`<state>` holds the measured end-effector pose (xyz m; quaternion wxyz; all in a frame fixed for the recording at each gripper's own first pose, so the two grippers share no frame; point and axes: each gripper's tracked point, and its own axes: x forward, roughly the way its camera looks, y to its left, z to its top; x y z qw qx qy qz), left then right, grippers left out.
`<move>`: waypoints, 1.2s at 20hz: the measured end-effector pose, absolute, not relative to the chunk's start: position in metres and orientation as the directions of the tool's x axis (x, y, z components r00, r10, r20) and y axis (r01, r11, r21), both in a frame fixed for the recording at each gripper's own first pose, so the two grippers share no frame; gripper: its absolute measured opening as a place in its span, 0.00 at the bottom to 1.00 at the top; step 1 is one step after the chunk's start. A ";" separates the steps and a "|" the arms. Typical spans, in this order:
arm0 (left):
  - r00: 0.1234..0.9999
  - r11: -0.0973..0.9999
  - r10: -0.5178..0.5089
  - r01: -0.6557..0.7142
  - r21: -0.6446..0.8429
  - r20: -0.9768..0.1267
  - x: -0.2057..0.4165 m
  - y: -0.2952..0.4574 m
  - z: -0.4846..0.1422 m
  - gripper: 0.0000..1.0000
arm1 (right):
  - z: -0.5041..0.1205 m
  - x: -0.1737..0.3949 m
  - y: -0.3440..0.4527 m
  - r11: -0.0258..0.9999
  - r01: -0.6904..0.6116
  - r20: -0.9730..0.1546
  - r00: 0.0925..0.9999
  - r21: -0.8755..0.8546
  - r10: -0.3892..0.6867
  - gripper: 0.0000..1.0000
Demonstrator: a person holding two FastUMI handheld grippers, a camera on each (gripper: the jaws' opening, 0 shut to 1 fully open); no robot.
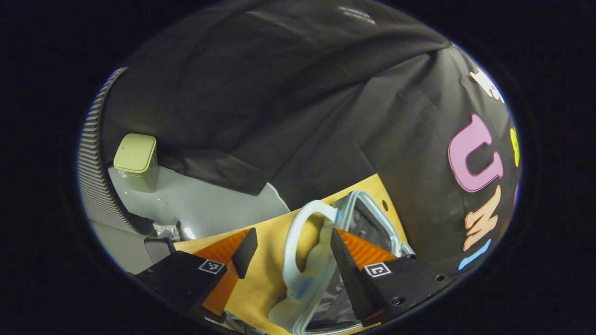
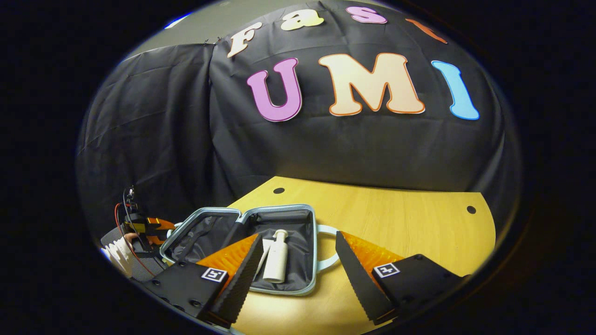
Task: First open the suitcase, pack the skin care products into it, and then close the suitcase.
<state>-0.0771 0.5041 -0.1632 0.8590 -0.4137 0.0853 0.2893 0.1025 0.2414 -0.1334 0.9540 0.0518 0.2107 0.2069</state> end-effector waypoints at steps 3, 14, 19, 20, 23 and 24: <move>0.815 0.484 0.410 -0.575 -0.660 -0.410 -0.064 0.506 -0.171 0.75 | -0.129 0.106 0.232 0.916 -0.348 -0.369 0.839 0.198 0.399 0.98; 0.831 0.499 0.343 -0.556 -0.665 -0.437 -0.067 0.493 -0.148 0.02 | -0.110 0.107 0.197 0.937 -0.311 -0.335 0.876 0.160 0.348 0.98; 0.875 0.632 0.343 -0.485 -0.605 -0.343 -0.074 0.451 -0.048 0.01 | -0.096 0.110 0.169 0.946 -0.273 -0.308 0.898 0.172 0.315 0.98; 0.892 0.659 0.332 -0.452 -0.601 -0.307 -0.073 0.435 -0.021 0.01 | -0.094 0.111 0.162 0.949 -0.264 -0.300 0.903 0.174 0.306 0.98; 0.943 0.768 0.281 -0.331 -0.548 -0.175 -0.061 0.367 0.061 0.01 | -0.077 0.110 0.138 0.956 -0.239 -0.268 0.923 0.169 0.278 0.98; 0.957 0.803 0.247 -0.290 -0.521 -0.151 -0.052 0.337 0.080 0.01 | -0.073 0.108 0.130 0.958 -0.230 -0.260 0.927 0.170 0.269 0.98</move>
